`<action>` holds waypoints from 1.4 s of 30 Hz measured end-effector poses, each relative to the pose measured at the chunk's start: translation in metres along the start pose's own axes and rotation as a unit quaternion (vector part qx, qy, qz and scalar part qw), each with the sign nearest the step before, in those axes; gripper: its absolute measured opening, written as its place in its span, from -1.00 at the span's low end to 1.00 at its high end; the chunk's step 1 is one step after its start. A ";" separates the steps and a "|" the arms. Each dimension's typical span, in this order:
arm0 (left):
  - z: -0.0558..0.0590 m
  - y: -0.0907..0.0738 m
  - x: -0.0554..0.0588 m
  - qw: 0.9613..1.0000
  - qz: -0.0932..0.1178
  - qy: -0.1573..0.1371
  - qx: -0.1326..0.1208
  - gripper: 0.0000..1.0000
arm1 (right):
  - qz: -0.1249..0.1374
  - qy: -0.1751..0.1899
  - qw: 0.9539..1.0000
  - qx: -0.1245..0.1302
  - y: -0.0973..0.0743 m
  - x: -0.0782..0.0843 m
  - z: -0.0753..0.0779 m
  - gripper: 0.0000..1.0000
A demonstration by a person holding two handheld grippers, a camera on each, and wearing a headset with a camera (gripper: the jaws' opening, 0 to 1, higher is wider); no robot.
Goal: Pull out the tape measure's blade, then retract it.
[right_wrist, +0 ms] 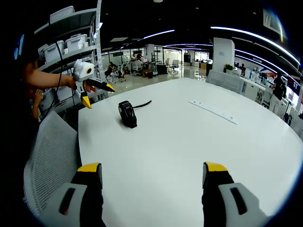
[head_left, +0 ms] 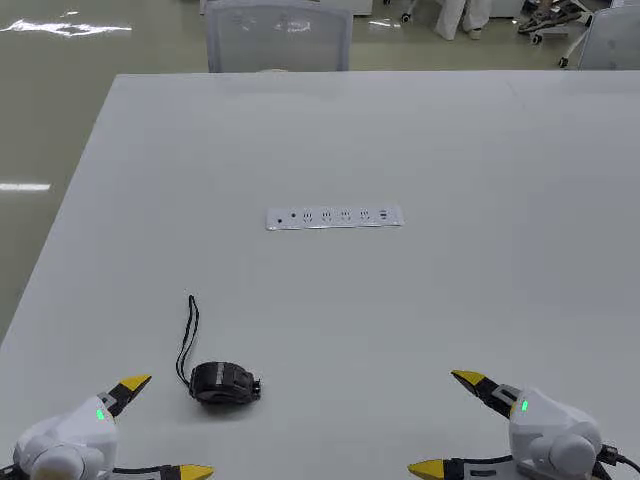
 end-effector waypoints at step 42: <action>-0.033 0.046 -0.006 0.981 -0.090 0.139 0.096 0.28 | 0.011 -0.108 0.987 -0.115 0.089 -0.024 -0.008 0.26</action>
Point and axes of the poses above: the centre of the closed fingertips' face, and the gripper's own axes: y roughly forward along the fingers, z roughly to its right, x roughly out of its underside, the point moved 4 cm from there along -y, roughly backward along the fingers, and after that the axes turned 6 degrees about x, right-handed, at the moved point
